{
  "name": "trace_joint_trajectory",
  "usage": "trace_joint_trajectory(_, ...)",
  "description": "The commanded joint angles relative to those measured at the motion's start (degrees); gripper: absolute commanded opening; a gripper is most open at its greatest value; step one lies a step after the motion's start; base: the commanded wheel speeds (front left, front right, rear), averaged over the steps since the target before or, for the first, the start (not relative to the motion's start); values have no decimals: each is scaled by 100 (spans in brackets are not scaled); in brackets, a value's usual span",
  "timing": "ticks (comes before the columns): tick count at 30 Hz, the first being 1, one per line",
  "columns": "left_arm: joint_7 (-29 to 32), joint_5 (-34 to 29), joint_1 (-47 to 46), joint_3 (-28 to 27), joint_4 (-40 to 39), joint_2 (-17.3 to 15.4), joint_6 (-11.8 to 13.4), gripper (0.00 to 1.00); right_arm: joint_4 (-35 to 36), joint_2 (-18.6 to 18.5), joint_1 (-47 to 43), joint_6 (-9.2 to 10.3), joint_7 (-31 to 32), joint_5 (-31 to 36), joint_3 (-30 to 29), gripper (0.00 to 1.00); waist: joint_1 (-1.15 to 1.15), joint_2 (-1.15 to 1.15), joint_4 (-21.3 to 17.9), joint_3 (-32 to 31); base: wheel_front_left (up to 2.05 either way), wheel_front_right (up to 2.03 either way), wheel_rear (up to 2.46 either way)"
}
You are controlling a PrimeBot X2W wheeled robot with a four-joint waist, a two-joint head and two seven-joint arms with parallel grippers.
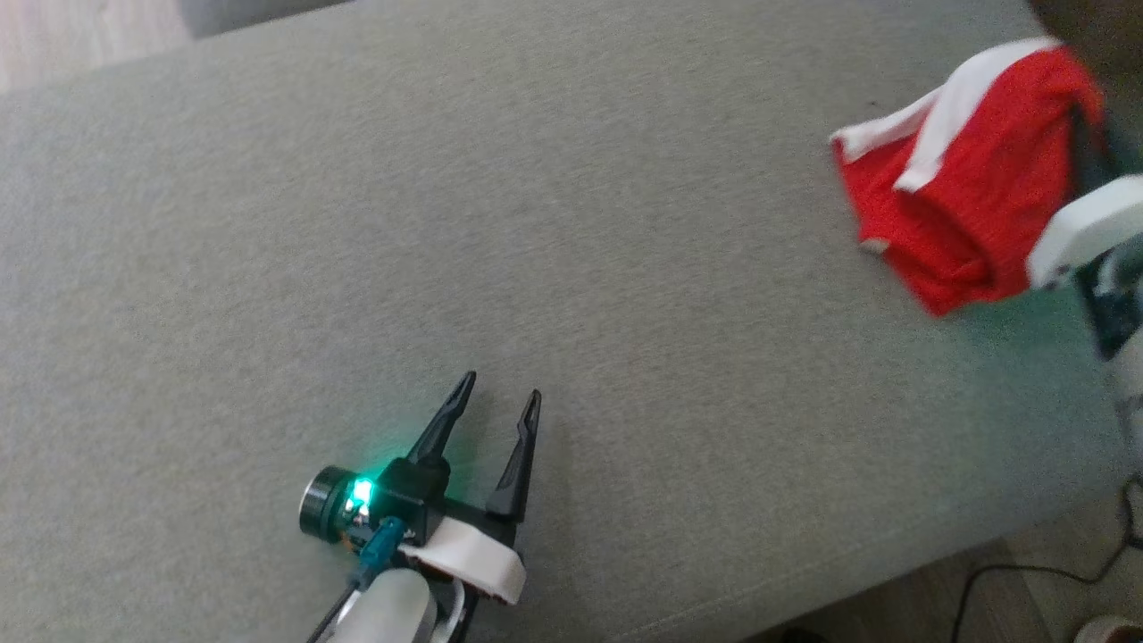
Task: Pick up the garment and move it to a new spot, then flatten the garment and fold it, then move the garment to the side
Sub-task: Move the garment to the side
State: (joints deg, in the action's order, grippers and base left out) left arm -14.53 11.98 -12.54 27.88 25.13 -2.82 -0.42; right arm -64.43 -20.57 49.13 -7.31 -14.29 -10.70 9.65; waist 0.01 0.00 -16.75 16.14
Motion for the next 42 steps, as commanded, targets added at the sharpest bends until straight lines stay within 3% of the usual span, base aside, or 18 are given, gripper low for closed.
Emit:
trace_joint_trajectory(1,-47,-68,-184,-134,-162,-6,37,100,31,-155,96,-18,-55,89,10,0,-1,0,151,139,0,0,0)
trace_joint_trajectory(3,-47,-76,-219,-124,-161,-6,38,100,-222,-363,254,-18,-36,270,-117,0,-1,0,226,184,0,0,0)
trace_joint_trajectory(4,-47,-75,-238,-116,-159,-6,37,100,-362,-451,319,-18,-19,347,-214,31,-1,0,256,200,0,0,0)
trace_joint_trajectory(5,-47,-75,-262,-106,-152,-6,39,100,-490,-526,368,-18,0,413,-323,100,-1,0,295,216,0,0,0)
trace_joint_trajectory(10,-47,-26,-383,-99,-170,-6,126,100,-637,-624,471,-18,-54,749,-1061,100,-1,0,465,188,0,0,0)
trace_joint_trajectory(17,-47,-54,-249,-333,-191,-6,312,100,798,159,-61,-18,-69,795,-1618,100,-1,0,653,-98,0,0,0)
trace_joint_trajectory(22,-47,-75,-102,-658,-221,-6,541,100,1824,879,-772,-18,-70,794,-1400,100,-1,0,893,-347,0,0,0)
trace_joint_trajectory(28,-47,-130,134,-1110,-186,-6,682,100,2511,1478,-1804,-18,-70,571,-1051,100,-1,0,1241,-656,0,0,0)
trace_joint_trajectory(33,-47,-223,362,-1464,-153,-6,705,100,2711,1705,-2553,-18,-70,492,-711,100,-1,0,1451,-887,0,0,0)
trace_joint_trajectory(42,-47,-246,707,-1836,-131,-6,767,100,2929,1766,-3316,-18,-71,426,-436,100,-1,0,1625,-1309,0,0,0)
